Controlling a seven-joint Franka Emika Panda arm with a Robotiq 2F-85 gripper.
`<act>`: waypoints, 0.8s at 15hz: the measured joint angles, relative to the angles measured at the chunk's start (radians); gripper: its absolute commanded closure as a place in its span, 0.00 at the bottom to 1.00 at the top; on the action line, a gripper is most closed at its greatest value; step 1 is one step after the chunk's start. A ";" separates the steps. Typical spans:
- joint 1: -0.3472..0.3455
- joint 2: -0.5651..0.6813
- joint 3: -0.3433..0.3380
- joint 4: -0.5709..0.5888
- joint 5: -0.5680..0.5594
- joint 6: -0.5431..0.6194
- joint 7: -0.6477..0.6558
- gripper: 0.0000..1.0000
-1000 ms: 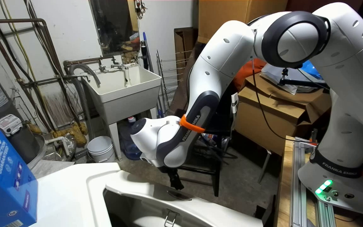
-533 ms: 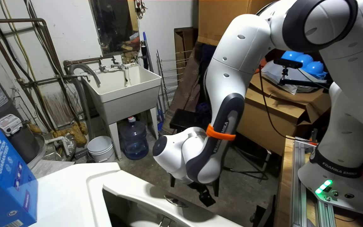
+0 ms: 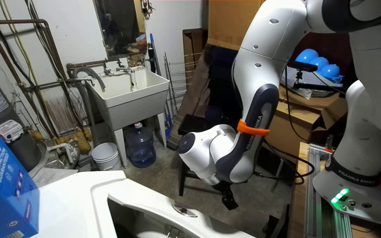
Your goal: Close the open washing machine door.
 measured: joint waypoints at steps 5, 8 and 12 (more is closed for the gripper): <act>0.026 0.034 -0.026 0.052 0.001 0.117 0.236 0.00; 0.070 0.064 -0.053 0.071 0.001 0.202 0.367 0.00; 0.187 0.107 -0.112 0.139 -0.057 0.208 0.416 0.00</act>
